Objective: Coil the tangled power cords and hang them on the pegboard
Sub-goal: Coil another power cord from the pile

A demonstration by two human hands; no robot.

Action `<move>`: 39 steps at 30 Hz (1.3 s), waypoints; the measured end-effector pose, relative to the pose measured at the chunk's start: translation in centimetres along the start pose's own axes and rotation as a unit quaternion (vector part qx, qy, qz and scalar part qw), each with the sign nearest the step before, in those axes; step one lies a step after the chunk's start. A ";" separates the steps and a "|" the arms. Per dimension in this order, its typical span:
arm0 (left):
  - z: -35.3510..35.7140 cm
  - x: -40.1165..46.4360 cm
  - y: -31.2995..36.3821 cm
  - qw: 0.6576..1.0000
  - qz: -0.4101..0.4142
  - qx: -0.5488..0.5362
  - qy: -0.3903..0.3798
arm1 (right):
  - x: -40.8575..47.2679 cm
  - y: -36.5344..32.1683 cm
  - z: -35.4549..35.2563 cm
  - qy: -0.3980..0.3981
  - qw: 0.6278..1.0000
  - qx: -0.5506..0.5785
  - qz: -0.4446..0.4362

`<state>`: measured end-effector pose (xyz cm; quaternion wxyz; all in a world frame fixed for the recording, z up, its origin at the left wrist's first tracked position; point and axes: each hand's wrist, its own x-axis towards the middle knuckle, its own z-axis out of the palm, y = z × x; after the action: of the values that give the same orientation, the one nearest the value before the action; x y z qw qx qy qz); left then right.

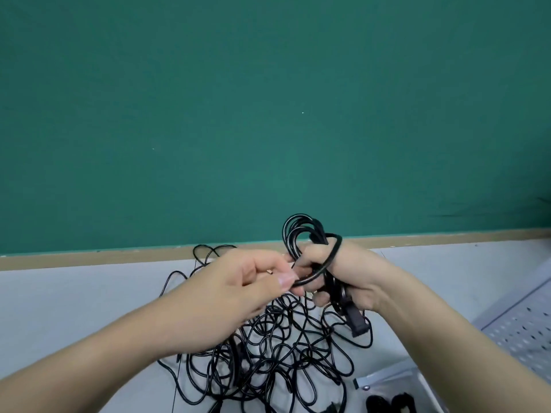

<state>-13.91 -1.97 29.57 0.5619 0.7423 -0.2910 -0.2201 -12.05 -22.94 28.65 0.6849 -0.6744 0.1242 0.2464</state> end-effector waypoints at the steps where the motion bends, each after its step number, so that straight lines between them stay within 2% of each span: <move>1: -0.3 0.0 -0.3 1.000 -0.015 -0.006 -0.004 | -0.3 -0.3 -0.2 -0.015 0.999 0.032 -0.009; 5: -2.3 -0.3 -1.1 0.998 -0.063 -0.018 -0.018 | -2.0 -0.9 -1.3 -0.103 0.990 0.078 -0.050; 9: -4.0 -0.6 -2.0 0.993 -0.093 -0.002 -0.071 | -2.9 -0.7 -2.0 -0.217 0.970 0.077 -0.074; 12: -4.4 -0.6 -2.6 0.984 -0.123 0.050 -0.120 | -3.3 -0.5 -1.4 -0.299 0.951 0.030 -0.076; 14: -4.8 -0.3 -3.0 0.979 -0.137 0.098 -0.115 | -3.5 -0.2 -0.9 -0.334 0.940 -0.033 -0.058; 19: -4.5 0.8 -3.3 0.948 -0.146 0.270 -0.091 | -2.9 1.7 1.5 -0.351 0.908 -0.231 0.001; 22: -3.6 1.5 -3.5 0.921 -0.132 0.362 -0.048 | -1.9 3.1 3.1 -0.303 0.872 -0.383 0.009; 25: -2.6 1.7 -2.7 0.901 -0.100 0.422 -0.001 | -1.1 3.5 3.5 -0.267 0.852 -0.449 0.038; 27: -1.3 1.3 -1.9 0.886 -0.078 0.457 0.001 | -0.7 3.7 3.8 -0.243 0.832 -0.495 0.061; 29: 0.3 0.8 -1.3 0.852 -0.056 0.521 -0.012 | -0.3 4.2 4.1 -0.191 0.812 -0.545 0.083; 30: 1.0 0.6 -1.1 0.840 -0.047 0.540 -0.011 | -0.2 4.5 4.2 -0.163 0.815 -0.548 0.095; 32: 1.9 0.1 -0.8 0.850 -0.041 0.526 0.012 | 0.0 4.7 3.9 -0.125 0.872 -0.459 0.115; 35: 2.3 -0.8 -0.7 0.919 -0.016 0.388 0.058 | -0.1 3.4 2.5 -0.141 0.954 -0.254 0.075; 37: 2.2 -1.2 -0.7 0.958 0.014 0.279 0.069 | -0.5 2.4 1.6 -0.171 0.976 -0.131 0.040; 39: 2.0 -1.4 -1.2 0.979 0.017 0.196 0.056 | -1.4 1.8 1.3 -0.203 0.977 -0.070 0.000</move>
<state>-15.97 -2.17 27.88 0.4248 0.8441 -0.3091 -0.1076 -14.33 -21.99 27.90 0.6468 -0.6569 -0.0347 0.3859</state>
